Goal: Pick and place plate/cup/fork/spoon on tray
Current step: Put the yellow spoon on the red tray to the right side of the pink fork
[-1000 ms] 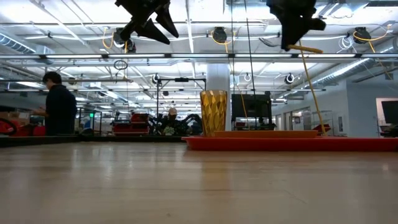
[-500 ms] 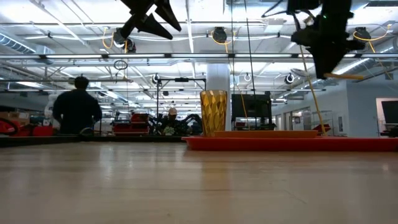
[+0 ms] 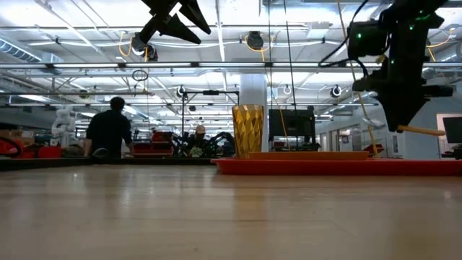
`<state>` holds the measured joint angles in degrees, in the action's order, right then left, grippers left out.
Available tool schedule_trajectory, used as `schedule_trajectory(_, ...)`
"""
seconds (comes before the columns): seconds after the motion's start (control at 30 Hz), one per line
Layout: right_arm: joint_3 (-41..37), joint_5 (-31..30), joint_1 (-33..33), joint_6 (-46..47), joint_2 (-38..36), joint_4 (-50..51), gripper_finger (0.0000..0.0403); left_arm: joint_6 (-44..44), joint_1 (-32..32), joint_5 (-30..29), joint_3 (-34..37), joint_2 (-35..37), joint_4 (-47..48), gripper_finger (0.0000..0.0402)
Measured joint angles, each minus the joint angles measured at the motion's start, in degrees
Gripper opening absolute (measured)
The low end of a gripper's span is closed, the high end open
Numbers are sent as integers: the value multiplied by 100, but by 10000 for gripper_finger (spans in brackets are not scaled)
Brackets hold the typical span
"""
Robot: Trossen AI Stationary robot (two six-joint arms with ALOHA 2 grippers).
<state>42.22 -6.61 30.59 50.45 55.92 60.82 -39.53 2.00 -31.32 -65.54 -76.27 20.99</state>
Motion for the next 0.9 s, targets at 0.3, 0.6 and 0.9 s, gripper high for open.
schedule_trajectory(0.3, -442, 274, 924, -410, 0, -402, 41, -278, -4, -30, -2, 0, 0, 147)
schedule_trajectory(0.6, -704, 522, 1665, -1199, 272, -1144, 41, -455, -4, -69, -2, -2, -10, 147)
schedule_trajectory(0.9, -704, 522, 2066, -1842, 830, -1433, 42, -497, 0, -68, -2, -2, -20, 147)
